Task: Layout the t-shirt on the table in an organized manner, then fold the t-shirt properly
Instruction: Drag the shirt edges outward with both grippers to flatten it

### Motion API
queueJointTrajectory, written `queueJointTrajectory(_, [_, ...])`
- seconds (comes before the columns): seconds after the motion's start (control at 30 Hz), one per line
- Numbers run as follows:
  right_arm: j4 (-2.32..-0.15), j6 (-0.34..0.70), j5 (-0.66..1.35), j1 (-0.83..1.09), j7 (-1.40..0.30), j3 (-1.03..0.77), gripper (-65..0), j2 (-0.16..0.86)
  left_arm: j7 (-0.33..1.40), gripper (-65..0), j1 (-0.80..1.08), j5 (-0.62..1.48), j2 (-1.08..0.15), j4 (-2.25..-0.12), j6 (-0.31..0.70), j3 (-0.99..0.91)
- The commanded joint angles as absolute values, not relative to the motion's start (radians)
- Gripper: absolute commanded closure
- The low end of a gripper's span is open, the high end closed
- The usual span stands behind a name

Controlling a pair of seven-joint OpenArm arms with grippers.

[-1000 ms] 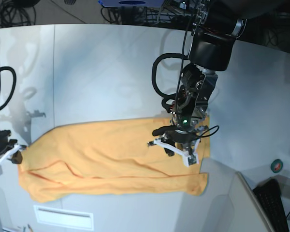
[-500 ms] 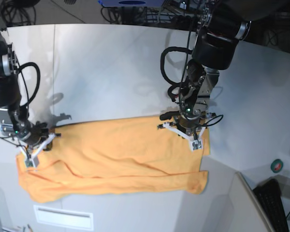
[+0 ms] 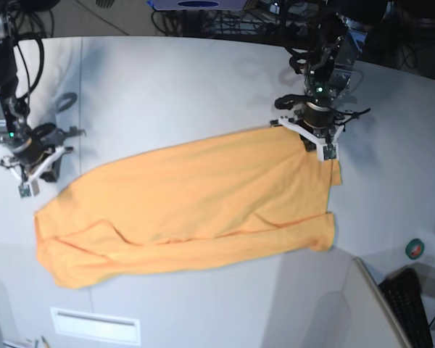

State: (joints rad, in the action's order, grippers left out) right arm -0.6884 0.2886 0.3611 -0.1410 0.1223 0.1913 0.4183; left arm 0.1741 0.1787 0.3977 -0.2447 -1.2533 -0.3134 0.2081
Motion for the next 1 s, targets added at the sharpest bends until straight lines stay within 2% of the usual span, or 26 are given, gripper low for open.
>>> queueJointTrajectory(0.0, [-0.736,0.291,0.341,-0.077,0.018,0.159,0.0,0.432,0.193,0.0,0.202,0.404,-0.259,-1.288,-0.317,0.205])
queueJointTrajectory(0.17, [-1.066,0.291,0.338,0.117,-0.124,-0.079,0.0,0.427,0.193,0.0,0.269,0.404,-0.274,-1.429,-0.317,0.203])
queueJointTrajectory(0.33, [-1.175,0.291,0.337,0.082,-0.197,-0.179,0.0,0.429,0.193,0.0,0.297,0.406,-0.265,-1.593,-0.317,0.202])
queueJointTrajectory(0.47, [-1.024,0.294,0.335,-0.127,-0.291,-0.082,0.0,0.432,0.194,0.0,0.266,0.406,-0.208,-1.65,-0.317,0.216])
queueJointTrajectory(0.67, [-0.696,0.294,0.337,-0.423,-0.298,0.159,0.0,0.409,0.188,0.0,0.2,0.4,-0.137,-1.504,-0.321,0.202])
queueJointTrajectory(0.97, [-0.627,0.291,0.335,-0.509,-0.216,0.361,0.0,0.357,0.193,0.0,0.214,0.404,-0.174,-1.377,-0.321,0.203])
